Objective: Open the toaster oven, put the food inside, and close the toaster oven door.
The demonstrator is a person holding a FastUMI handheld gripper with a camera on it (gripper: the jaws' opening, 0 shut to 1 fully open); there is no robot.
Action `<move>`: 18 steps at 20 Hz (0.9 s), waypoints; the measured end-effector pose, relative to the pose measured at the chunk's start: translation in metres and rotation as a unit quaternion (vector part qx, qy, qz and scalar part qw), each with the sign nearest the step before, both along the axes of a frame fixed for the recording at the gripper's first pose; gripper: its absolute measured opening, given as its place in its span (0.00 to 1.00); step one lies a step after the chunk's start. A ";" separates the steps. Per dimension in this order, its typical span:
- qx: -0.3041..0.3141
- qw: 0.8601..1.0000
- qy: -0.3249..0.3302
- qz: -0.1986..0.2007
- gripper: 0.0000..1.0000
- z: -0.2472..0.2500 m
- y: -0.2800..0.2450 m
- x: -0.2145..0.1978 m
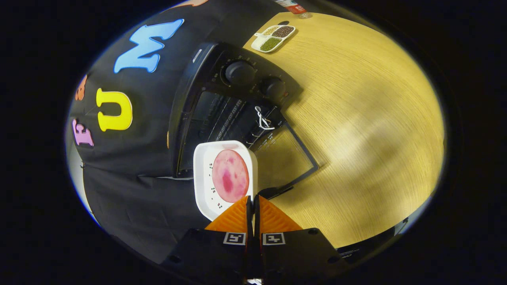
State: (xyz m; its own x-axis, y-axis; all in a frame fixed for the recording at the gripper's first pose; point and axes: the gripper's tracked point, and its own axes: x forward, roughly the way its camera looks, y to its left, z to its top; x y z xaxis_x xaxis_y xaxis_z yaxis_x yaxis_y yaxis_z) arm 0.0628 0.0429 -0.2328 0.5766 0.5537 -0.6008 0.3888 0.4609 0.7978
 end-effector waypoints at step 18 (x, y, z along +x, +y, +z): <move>0.049 0.975 0.016 -0.214 0.02 -0.017 0.017 0.122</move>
